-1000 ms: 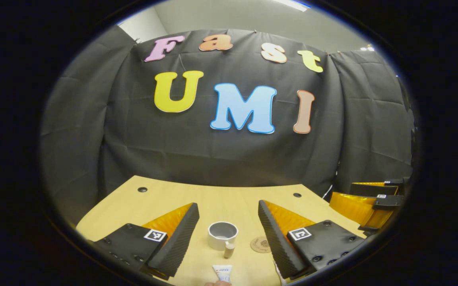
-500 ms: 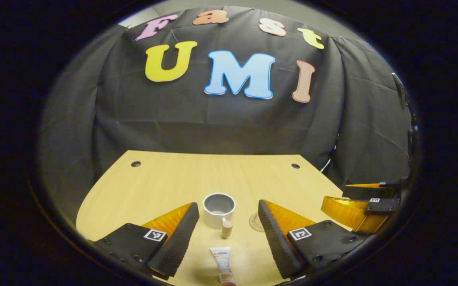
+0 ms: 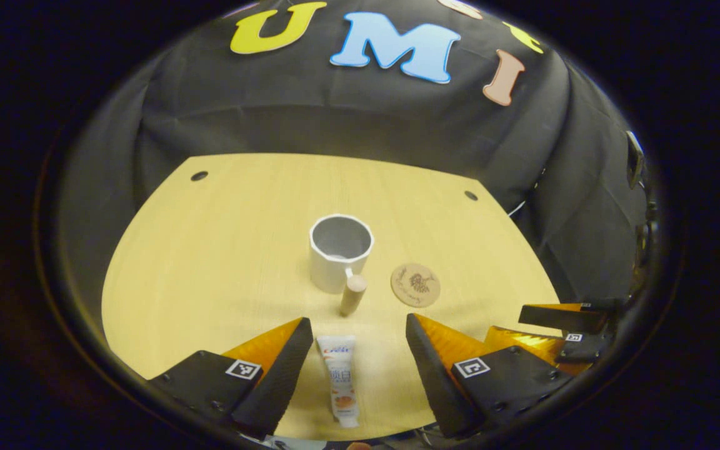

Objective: Put the toothbrush and toothpaste on the desktop into the cup, then pick up the cup and place it on the coaster on the desktop.

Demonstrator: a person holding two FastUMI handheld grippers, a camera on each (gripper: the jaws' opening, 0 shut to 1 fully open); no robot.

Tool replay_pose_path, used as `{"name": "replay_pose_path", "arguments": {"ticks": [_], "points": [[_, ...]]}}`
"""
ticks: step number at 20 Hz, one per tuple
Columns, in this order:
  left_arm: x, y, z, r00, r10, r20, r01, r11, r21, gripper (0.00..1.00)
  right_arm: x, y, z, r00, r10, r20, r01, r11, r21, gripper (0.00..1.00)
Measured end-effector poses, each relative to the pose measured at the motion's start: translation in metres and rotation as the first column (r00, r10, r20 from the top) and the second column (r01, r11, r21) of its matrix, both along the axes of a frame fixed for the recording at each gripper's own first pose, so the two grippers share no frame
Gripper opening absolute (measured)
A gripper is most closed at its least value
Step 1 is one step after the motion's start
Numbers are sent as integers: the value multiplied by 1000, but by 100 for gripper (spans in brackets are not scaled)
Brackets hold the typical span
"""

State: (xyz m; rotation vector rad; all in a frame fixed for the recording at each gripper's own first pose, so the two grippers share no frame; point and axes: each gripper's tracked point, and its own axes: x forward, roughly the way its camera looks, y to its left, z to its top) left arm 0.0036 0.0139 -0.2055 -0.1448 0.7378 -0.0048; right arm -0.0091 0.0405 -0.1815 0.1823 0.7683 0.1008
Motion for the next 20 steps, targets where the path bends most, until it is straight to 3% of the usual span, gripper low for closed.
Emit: {"name": "replay_pose_path", "arguments": {"ticks": [5, 7, 9, 18, 20], "points": [[-15, 8, -43, 983, 14, -185, -14, 1000, 0, 94, -11, 11, -39, 987, 16, -160, -10, 999, 37, 92], [-23, 8, -59, 968, 15, -252, -15, 1000, 2, 100, -17, 13, -52, 977, 21, -214, -14, 999, 36, 92], [-30, 6, -73, 953, 14, -304, -16, 1000, -5, 94, -19, 16, -65, 966, 27, -259, -17, 999, 39, 92], [-46, 9, -106, 901, -37, -432, 51, 999, 19, 98, -21, 25, -105, 915, 26, -402, -17, 1000, 25, 92], [-47, 7, -112, 891, -54, -451, 73, 997, 26, 98, -21, 27, -111, 907, 21, -422, -10, 1000, 29, 85]]}}
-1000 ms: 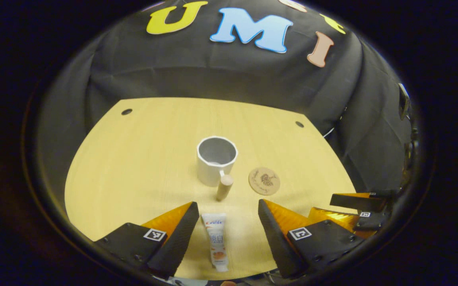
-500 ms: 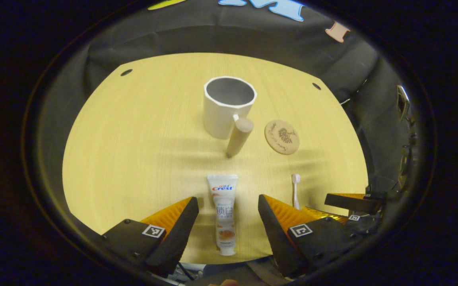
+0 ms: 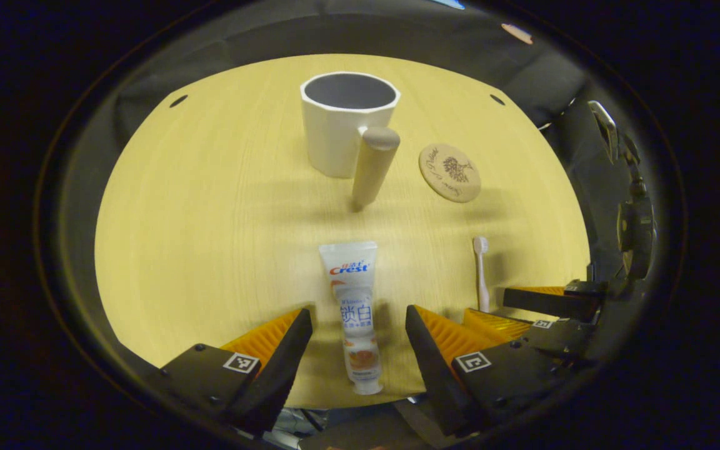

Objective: Put the toothbrush and toothpaste on the desktop into the cup, then pick up the cup and place it on the coaster on the desktop.

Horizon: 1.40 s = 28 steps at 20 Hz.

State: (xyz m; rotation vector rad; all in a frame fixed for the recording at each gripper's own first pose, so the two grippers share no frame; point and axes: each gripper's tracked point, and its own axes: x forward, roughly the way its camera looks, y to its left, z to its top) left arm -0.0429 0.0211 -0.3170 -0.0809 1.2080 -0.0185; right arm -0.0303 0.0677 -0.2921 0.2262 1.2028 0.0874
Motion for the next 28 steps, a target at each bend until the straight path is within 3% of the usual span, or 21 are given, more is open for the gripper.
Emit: {"name": "replay_pose_path", "arguments": {"ticks": [3, 5, 8, 9, 12, 14, 18, 19, 20, 21, 22, 23, 25, 26, 28], "points": [[-2, 0, -9, 999, -25, -31, 26, 1000, 14, 98, -4, -1, -9, 999, 3, -47, -4, 1000, -18, 83], [-2, 1, -15, 998, -33, -48, 34, 999, 18, 92, -5, 1, -14, 997, 3, -78, -4, 1000, -12, 69], [-6, 1, -22, 997, -34, -70, 35, 999, 19, 72, -3, -7, -14, 997, -13, -70, 9, 999, -49, 66], [-8, 1, -24, 997, -31, -77, 33, 999, 18, 74, -5, -7, -15, 997, -11, -80, 7, 999, -49, 47], [-10, 6, -29, 996, -22, -86, 25, 999, 35, 72, -5, -13, -14, 997, -19, -75, 13, 997, -78, 46], [-10, 9, -29, 997, -24, -79, 27, 999, 46, 70, -8, -15, -16, 996, -29, -83, 23, 997, -71, 16], [-7, 12, -30, 998, -20, -66, 24, 998, 64, 46, -7, -15, -18, 997, -12, -73, 8, 998, -57, 16], [-8, 14, -28, 998, -17, -57, 20, 997, 68, 47, -8, -15, -17, 998, -6, -66, 2, 998, -58, 16], [-9, 14, -30, 998, -18, -61, 22, 997, 74, 39, 3, -19, -6, 999, -16, -47, 13, 998, -55, 16], [-9, 14, -28, 998, -33, -55, 37, 996, 81, 38, -7, -14, -21, 998, -7, -61, 5, 999, -46, 8], [-9, 14, -29, 998, -24, -51, 28, 996, 84, 39, -6, -15, -19, 999, -1, -47, -1, 999, -43, 11], [-8, 13, -29, 999, -24, -43, 27, 996, 81, 31, -8, -15, -18, 999, 8, -45, -10, 999, -46, 11], [-7, 14, -28, 1000, -18, -14, 19, 997, 70, 31, -8, -16, -14, 1000, 24, -19, -24, 999, -39, 10], [-4, 14, -27, 1000, -6, -1, 6, 998, 61, 25, 5, -12, -25, 1000, -2, 1, 2, 999, -36, 10], [-3, 15, -25, 1000, -2, 26, 1, 999, 44, 25, -4, -16, -15, 1000, 14, -1, -14, 1000, -24, 5]]}}
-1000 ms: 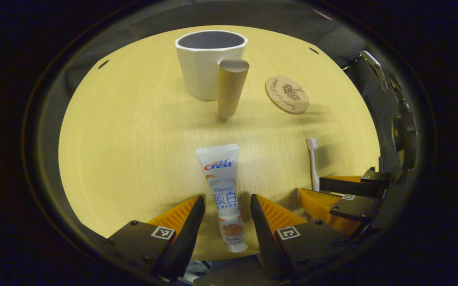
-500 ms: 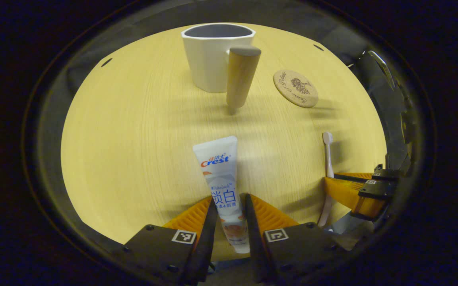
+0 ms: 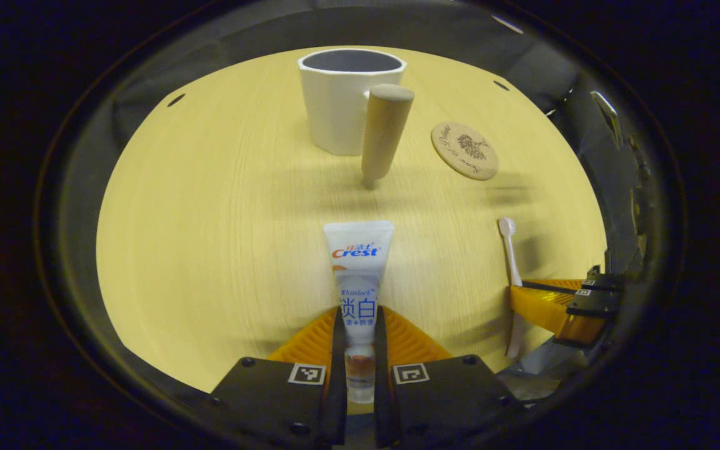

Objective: Put the toothbrush and toothpaste on the desktop into the cup, then pick up the cup and place it on the coaster on the desktop.

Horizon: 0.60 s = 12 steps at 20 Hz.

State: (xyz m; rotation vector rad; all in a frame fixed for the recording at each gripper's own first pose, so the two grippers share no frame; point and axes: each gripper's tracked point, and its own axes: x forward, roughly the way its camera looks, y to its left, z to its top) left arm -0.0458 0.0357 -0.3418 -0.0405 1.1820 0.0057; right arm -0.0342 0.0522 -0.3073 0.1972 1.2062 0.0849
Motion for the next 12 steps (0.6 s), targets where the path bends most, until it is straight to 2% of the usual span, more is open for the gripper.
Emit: {"name": "replay_pose_path", "arguments": {"ticks": [6, 12], "points": [[14, 1, 32, 983, 19, 181, -16, 1000, -18, 25, 7, 1, 29, 995, -3, 98, -4, 997, 72, 5], [27, 15, 76, 937, 88, 338, -81, 996, -36, 25, 27, -3, 79, 960, -7, 280, -31, 991, 129, 4]]}}
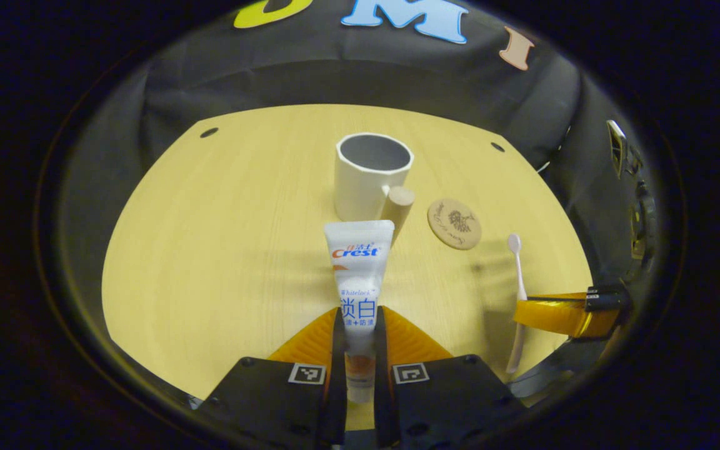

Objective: Put the toothbrush and toothpaste on the desktop into the cup, then pick up the cup and place it on the coaster on the desktop.

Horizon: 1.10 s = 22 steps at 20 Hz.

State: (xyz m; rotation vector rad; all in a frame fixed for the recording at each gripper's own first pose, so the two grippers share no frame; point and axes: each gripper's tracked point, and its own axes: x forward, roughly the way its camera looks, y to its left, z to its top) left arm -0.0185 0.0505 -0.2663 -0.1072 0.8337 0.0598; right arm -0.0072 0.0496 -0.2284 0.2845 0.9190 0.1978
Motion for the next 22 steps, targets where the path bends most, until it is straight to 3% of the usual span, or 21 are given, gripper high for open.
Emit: {"name": "replay_pose_path", "arguments": {"ticks": [5, 8, 16, 22], "points": [[6, 19, 32, 992, 50, 112, -50, 999, -1, 25, 16, -1, 33, 990, 8, 142, -11, 1000, 18, 4], [15, 26, 63, 973, 88, 215, -86, 996, -15, 25, 23, 3, 53, 973, 7, 233, -12, 1000, 22, 4], [49, 40, 125, 895, 109, 432, -107, 994, -31, 24, 38, 9, 103, 905, 19, 425, -31, 999, 22, 4], [92, 41, 166, 807, 93, 583, -81, 996, -46, 25, 50, 7, 128, 873, -2, 488, -11, 1000, 24, 4]]}}
